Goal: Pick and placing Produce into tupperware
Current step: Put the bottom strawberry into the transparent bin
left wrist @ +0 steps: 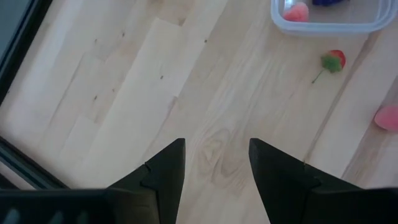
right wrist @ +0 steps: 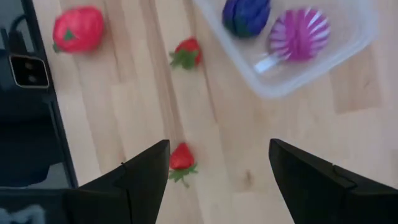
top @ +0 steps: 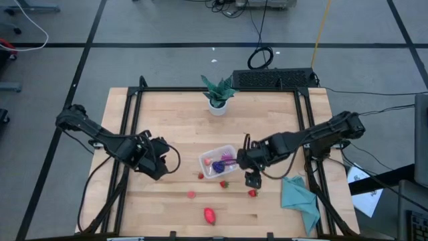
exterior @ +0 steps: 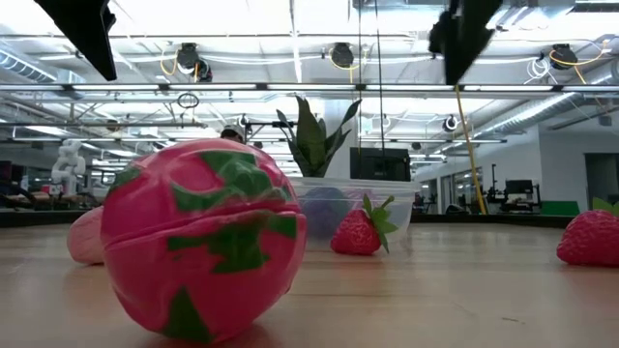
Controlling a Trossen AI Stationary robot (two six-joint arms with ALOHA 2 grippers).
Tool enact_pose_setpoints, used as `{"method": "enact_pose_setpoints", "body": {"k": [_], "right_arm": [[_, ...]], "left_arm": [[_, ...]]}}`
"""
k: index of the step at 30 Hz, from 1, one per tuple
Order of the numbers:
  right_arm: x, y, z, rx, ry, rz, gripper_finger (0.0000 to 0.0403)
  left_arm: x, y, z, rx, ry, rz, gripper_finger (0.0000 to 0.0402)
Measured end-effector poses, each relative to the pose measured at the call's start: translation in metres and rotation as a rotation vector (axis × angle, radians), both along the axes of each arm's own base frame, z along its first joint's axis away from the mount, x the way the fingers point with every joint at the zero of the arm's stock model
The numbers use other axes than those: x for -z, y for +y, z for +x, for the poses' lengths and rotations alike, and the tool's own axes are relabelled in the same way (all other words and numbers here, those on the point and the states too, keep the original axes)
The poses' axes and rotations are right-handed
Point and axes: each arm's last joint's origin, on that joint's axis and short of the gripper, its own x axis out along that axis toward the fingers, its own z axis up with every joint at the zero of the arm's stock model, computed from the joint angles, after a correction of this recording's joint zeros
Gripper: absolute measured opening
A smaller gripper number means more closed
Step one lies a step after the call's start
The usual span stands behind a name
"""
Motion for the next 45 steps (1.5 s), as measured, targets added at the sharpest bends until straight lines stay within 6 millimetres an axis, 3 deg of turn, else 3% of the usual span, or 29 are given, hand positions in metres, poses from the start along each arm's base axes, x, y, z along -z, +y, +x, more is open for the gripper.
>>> {"method": "enact_pose_setpoints", "body": {"k": [6,17,23,32,45], "right_arm": [[0.028,0.011,-0.012,0.034,0.085,-0.002,0.0263],[0.064,0.011,-0.022,0.154,0.153,0.015,0.0263],[0.067,0.019,-0.020,0.156,0.108,0.044,0.0263],[0.066,0.050,-0.030,0.157,0.088,0.093,0.0263],[0.064,0.079,-0.043,0.189,0.077,0.153,0.0263]], "left_arm": [[0.000,-0.001,0.001,0.005,-0.010,-0.005,0.0184],[0.000,-0.001,0.001,0.003,-0.011,-0.005,0.0184],[0.000,-0.001,0.001,0.003,-0.011,-0.006,0.0184],[0.000,-0.001,0.001,0.003,-0.011,-0.006,0.0184],[0.000,-0.001,0.002,-0.019,-0.030,-0.021,0.0184]]}}
